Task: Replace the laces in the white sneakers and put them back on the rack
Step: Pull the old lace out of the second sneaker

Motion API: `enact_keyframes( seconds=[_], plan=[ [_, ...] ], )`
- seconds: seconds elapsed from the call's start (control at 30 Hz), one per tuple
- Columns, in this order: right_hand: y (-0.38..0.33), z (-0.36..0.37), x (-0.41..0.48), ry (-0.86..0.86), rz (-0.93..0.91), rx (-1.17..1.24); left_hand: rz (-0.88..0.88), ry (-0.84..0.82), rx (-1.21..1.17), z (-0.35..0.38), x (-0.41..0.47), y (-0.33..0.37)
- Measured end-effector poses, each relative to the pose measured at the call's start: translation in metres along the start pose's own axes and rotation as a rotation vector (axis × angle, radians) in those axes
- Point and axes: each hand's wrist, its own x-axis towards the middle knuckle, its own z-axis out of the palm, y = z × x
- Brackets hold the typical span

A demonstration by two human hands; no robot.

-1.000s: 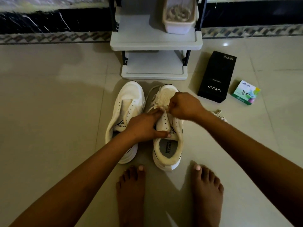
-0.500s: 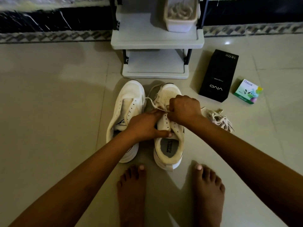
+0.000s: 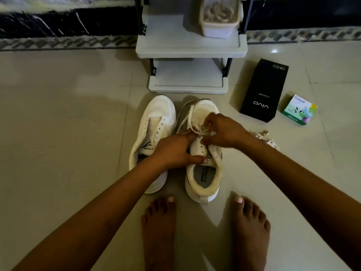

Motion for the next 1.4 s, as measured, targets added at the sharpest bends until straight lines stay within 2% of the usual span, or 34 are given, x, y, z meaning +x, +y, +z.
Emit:
enact_keyframes(
  seconds=[0.03,0.23,0.27,0.37,0.4,0.43,0.5,0.57,0.6,0.67,0.8,0.87,0.9,0.93,1.0,1.03,1.07,1.13,1.2,1.23,1.33,1.4],
  plan=[
    [0.002,0.004,0.002,0.016,0.032,-0.107,0.002,0.004,-0.007,0.001,0.0,-0.001],
    [0.001,0.006,0.007,0.192,0.055,-0.234,0.005,0.015,0.004,0.001,0.0,-0.001],
    [-0.002,0.004,0.005,0.199,0.03,-0.165,0.002,0.014,0.005,0.001,0.0,-0.001],
    [-0.028,-0.02,-0.012,0.112,-0.062,0.472,0.01,0.025,0.009,0.001,0.0,-0.002],
    [-0.036,-0.03,-0.015,0.126,-0.13,0.554,0.013,0.025,0.012,0.002,0.0,-0.002],
    [-0.042,-0.037,-0.016,0.17,-0.201,0.509,0.016,0.025,0.013,0.002,0.0,-0.002],
    [-0.043,-0.041,-0.006,0.272,-0.269,0.175,0.018,0.02,0.007,0.003,0.001,-0.002],
    [-0.032,-0.03,0.003,0.24,-0.184,-0.299,0.014,0.015,-0.002,0.002,0.0,-0.003],
    [-0.023,-0.018,0.006,0.147,-0.102,-0.475,0.012,0.011,-0.008,0.002,0.0,-0.002],
    [-0.011,-0.001,0.007,0.036,0.025,-0.554,0.012,0.003,-0.01,0.001,0.0,-0.001],
    [-0.011,0.008,0.011,0.18,-0.025,-0.663,0.013,0.008,0.01,-0.001,-0.001,0.003],
    [-0.014,0.007,0.011,0.172,-0.069,-0.681,0.011,0.005,0.004,-0.002,-0.002,0.003],
    [-0.014,0.003,0.009,0.139,-0.068,-0.587,0.008,0.0,0.004,-0.002,-0.002,0.003],
    [-0.014,-0.004,0.006,0.088,-0.041,-0.388,0.006,-0.008,0.007,-0.002,-0.002,0.003],
    [-0.012,-0.023,-0.002,-0.052,0.009,0.214,0.0,-0.024,0.015,-0.002,-0.001,0.002],
    [-0.011,-0.032,-0.006,-0.062,0.005,0.447,-0.004,-0.034,0.026,-0.003,-0.001,0.002],
    [-0.009,-0.038,-0.009,-0.03,0.003,0.553,-0.007,-0.046,0.037,-0.003,-0.001,0.002],
    [-0.006,-0.041,-0.009,0.023,0.002,0.604,-0.013,-0.055,0.049,-0.003,-0.001,0.003],
    [-0.005,-0.035,-0.007,0.023,-0.001,0.538,-0.01,-0.053,0.037,-0.003,-0.001,0.003],
    [-0.004,-0.03,-0.002,0.003,-0.006,0.428,-0.008,-0.049,0.03,-0.003,-0.001,0.003],
    [0.0,-0.009,0.005,-0.032,0.036,-0.259,-0.004,-0.037,0.01,-0.002,-0.002,0.004],
    [-0.001,0.002,0.008,0.073,0.036,-0.464,-0.004,-0.03,0.011,-0.003,-0.003,0.006]
  ],
)
